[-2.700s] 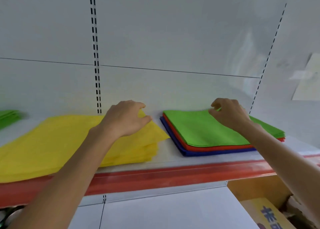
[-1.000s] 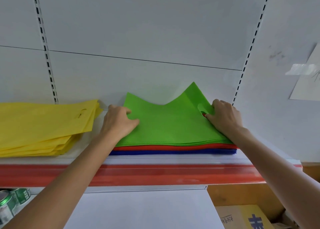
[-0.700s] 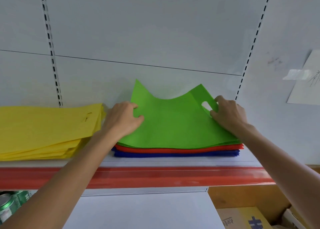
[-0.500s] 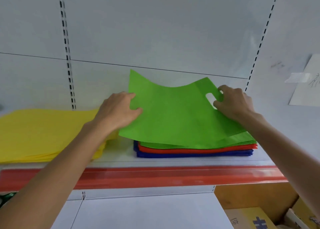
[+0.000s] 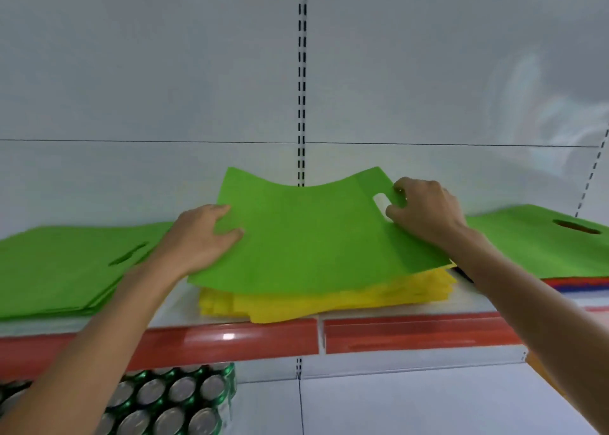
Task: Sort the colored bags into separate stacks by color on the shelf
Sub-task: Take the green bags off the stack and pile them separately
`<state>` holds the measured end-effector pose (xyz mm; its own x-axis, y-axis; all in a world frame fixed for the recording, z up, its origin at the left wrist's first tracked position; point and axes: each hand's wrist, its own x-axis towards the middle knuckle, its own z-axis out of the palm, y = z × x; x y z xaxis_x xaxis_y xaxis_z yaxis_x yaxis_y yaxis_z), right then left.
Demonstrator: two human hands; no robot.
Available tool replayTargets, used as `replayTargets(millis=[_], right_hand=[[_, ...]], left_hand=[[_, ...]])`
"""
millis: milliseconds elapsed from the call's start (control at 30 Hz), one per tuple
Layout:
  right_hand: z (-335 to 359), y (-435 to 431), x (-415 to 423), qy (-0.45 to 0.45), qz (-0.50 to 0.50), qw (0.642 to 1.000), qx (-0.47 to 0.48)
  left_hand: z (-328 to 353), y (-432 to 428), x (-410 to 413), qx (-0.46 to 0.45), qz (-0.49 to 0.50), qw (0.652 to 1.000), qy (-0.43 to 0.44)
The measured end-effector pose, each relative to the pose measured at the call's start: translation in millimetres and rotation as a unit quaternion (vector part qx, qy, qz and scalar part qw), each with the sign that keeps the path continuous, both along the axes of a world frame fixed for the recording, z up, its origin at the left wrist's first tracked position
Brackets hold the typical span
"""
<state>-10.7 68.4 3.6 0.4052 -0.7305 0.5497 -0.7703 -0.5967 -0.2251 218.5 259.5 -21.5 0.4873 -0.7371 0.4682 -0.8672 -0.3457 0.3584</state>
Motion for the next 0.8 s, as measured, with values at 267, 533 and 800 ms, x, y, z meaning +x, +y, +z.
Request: replayTargets(millis=[267,533,800], right_hand=[[0,63,117,0.015,0.051,0.998,-0.026],[5,148,231,0.061,0.11,0.991,-0.05],[-19,228,307,0.072,0.058,0.996,-0.003]], left_hand=[[-11,93,105,-0.023,0.061,0.998,0.017],[-7,193,200,-0.01,0.123,0.992,0.038],[-15,257,294,0.102,0.107,0.988,0.048]])
